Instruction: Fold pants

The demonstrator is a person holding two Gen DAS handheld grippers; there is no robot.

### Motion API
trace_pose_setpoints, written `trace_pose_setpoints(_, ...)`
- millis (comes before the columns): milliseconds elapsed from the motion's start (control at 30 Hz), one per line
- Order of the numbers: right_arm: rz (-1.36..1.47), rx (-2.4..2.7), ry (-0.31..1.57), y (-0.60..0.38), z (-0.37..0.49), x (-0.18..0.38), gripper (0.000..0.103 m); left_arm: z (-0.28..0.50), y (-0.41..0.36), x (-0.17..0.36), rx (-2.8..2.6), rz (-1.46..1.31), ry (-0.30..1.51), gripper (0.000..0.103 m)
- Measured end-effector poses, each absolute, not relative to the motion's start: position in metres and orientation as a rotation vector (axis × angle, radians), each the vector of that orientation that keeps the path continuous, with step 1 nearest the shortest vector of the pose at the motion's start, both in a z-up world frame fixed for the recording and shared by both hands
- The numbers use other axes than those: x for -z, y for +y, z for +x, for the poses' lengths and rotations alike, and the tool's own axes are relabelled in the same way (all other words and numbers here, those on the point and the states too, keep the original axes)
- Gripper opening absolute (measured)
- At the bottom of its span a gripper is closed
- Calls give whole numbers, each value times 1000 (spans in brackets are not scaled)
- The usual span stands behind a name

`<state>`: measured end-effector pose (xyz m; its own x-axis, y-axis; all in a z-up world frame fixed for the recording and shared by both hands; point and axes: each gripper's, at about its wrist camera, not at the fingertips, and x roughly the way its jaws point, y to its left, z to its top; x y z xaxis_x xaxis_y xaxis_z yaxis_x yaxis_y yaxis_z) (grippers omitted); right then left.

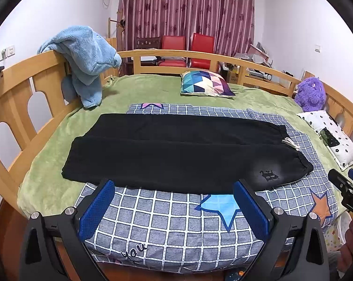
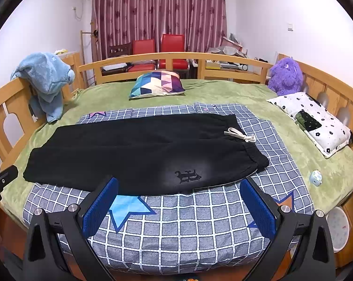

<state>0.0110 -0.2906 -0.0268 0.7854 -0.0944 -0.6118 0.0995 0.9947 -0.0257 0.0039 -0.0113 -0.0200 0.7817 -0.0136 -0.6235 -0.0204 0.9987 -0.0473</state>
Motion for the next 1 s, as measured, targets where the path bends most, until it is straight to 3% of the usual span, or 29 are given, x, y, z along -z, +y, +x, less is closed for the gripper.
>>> trace_pose_setpoints(1000,11,109,659,-296,8,27,102,5,-13,20,7,-63,683,102)
